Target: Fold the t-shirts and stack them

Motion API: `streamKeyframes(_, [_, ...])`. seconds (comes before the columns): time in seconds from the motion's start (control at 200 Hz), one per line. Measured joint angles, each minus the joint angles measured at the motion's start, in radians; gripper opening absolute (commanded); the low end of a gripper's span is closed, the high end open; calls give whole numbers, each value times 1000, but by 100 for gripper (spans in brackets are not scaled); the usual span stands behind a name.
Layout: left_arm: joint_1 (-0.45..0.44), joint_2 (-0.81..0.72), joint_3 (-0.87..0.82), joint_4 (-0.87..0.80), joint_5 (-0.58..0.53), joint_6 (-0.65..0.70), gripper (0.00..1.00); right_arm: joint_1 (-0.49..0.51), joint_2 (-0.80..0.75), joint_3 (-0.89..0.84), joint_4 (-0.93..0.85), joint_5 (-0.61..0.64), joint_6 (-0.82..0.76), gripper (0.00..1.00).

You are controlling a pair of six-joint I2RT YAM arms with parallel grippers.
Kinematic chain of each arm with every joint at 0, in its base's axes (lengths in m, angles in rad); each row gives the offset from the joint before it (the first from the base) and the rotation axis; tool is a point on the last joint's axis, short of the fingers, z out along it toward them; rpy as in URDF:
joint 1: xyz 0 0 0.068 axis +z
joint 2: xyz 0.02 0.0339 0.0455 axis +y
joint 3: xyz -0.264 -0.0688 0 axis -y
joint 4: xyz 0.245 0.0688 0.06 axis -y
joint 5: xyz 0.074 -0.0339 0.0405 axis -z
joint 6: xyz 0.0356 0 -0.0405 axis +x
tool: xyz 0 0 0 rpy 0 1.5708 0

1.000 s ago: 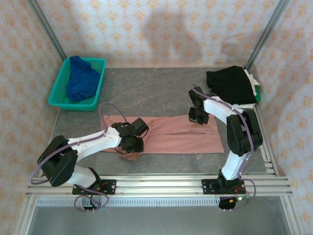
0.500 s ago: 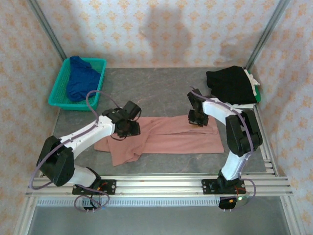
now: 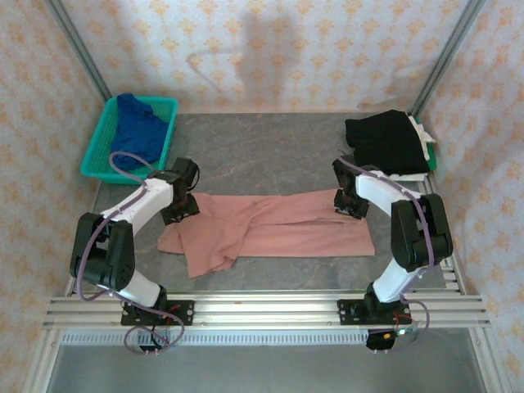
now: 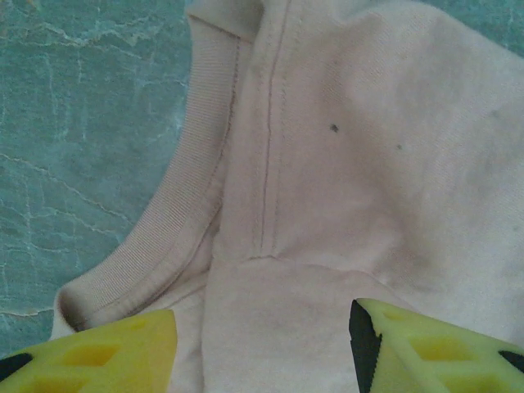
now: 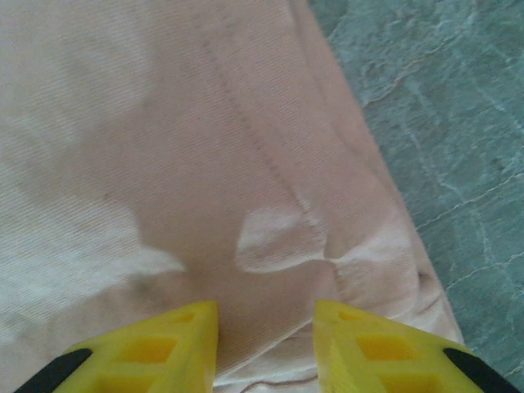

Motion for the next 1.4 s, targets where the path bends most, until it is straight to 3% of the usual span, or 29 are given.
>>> streamKeyframes(0.1, [30, 53, 0, 19, 7, 16, 45, -18, 1, 0, 7, 0, -5, 39])
streamKeyframes(0.185, [49, 103, 0, 34, 15, 35, 28, -26, 8, 0, 16, 0, -6, 38])
streamKeyframes(0.375, [58, 132, 24, 53, 47, 51, 0, -31, 38, 0, 30, 1, -14, 31])
streamKeyframes(0.626, [73, 127, 78, 53, 72, 77, 0, -42, 61, 0, 46, 11, -19, 0])
streamKeyframes(1.066, [130, 85, 251, -16, 90, 119, 0, -57, 50, 65, 33, 35, -50, 0])
streamKeyframes(1.401, [179, 346, 505, -26, 125, 145, 0, -60, 43, 100, 32, 41, -60, 0])
